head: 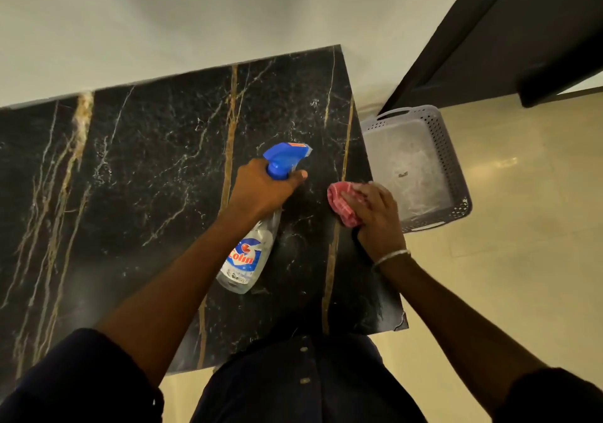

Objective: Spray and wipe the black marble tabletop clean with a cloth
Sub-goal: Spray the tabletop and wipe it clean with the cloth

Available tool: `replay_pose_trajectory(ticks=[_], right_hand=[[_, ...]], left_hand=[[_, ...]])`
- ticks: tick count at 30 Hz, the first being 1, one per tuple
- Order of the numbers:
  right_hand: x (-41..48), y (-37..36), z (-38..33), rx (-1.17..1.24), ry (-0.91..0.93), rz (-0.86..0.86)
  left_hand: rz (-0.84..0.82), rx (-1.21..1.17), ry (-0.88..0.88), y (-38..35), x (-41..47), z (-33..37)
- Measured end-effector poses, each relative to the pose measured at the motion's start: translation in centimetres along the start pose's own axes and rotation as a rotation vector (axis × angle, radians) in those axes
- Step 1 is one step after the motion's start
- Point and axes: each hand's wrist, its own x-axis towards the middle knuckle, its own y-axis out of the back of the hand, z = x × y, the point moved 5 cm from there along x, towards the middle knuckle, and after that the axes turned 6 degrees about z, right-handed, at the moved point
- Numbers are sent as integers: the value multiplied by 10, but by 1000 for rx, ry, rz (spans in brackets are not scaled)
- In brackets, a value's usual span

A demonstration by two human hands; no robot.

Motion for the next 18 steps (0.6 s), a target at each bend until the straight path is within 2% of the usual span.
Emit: replay_pose_trajectory(ticks=[2,8,10,15,18], right_hand=[[52,-9,6,-34,0,40],[235,-51,18,-163,-68,-40],[282,-54,16,-186,-95,-15],[302,-56,15,-210,-23,40],[298,-53,11,-254,-62,-24]], left_hand=[[26,13,25,4,15,-2],[66,-10,36,17,50,2],[68,-18,38,21,58,0],[113,-24,-9,42,73,1],[119,-22,-7,55,77,-4]])
